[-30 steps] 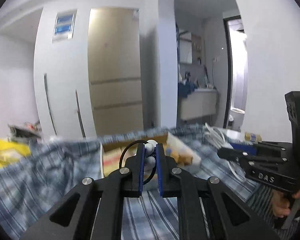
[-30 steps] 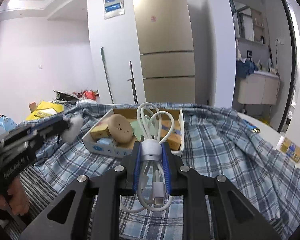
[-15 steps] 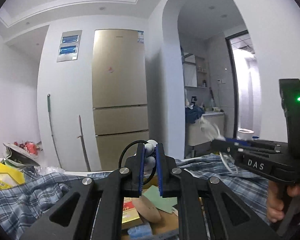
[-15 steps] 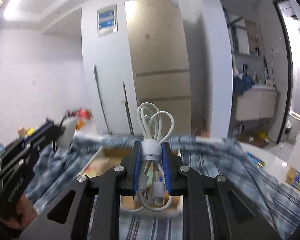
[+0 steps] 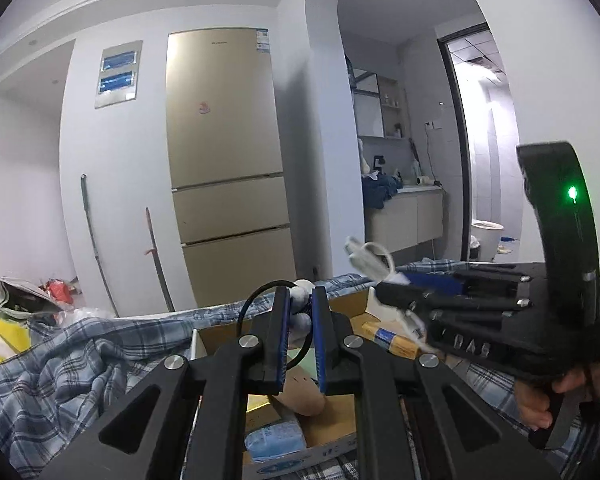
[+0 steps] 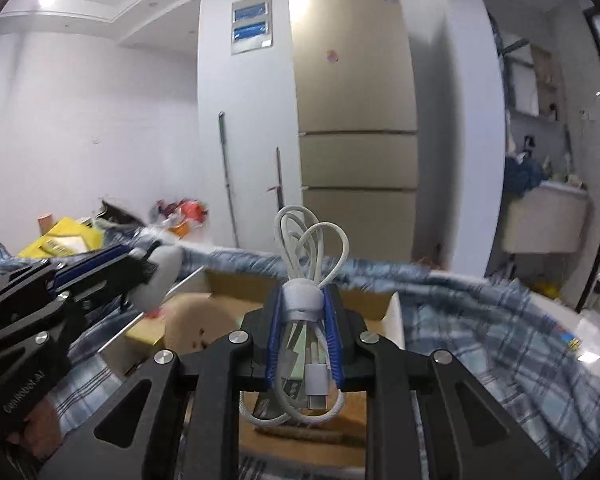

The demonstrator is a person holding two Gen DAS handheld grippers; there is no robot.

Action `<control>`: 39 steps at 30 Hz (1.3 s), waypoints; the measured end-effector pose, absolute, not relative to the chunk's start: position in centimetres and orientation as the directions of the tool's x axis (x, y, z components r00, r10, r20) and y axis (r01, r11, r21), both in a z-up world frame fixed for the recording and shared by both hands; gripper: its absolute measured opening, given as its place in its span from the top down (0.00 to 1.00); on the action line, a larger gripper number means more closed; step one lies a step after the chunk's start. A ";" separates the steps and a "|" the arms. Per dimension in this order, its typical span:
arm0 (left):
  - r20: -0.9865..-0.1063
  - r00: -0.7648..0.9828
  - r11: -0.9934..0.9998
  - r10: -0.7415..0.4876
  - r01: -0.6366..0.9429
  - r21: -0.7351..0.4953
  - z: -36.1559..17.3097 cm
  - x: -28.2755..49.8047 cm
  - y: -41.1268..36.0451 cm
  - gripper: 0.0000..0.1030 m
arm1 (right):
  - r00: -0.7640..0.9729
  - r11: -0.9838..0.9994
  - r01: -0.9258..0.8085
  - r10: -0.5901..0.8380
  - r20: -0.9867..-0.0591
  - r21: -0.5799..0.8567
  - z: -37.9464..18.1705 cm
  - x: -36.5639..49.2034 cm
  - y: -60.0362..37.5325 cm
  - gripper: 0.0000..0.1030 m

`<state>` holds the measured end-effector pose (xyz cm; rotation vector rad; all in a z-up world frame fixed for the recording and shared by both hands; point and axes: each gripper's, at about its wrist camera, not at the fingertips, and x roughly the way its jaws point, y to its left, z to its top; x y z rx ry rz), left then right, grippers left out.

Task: Organize soft objects
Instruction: 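Carry the cable and plush item over the box and lower them in, then open both grippers to release the cable and plush item into the box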

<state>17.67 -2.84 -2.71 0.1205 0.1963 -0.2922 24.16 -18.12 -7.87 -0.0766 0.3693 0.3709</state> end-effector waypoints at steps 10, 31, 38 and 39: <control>-0.260 0.926 0.960 -0.272 0.281 -0.006 -3.1 19.3 -1.2 0.89 | 0.838 0.904 -0.426 0.380 -0.391 -0.034 -8.3 24.3 -17.3 0.81; -0.280 0.932 0.971 -0.230 0.238 -0.009 -3.4 19.9 -0.8 0.28 | 0.826 0.910 -0.414 0.362 -0.433 -0.028 -8.6 24.9 -16.9 0.58; -0.276 0.937 0.976 -0.215 0.216 -0.027 -3.4 20.0 -0.6 0.28 | 0.825 0.921 -0.390 0.358 -0.437 0.017 -8.6 25.4 -17.8 0.56; -0.274 0.938 0.977 -0.211 0.214 -0.022 -3.4 19.9 -0.6 0.28 | 0.827 0.923 -0.384 0.356 -0.435 0.024 -8.6 25.4 -18.0 0.56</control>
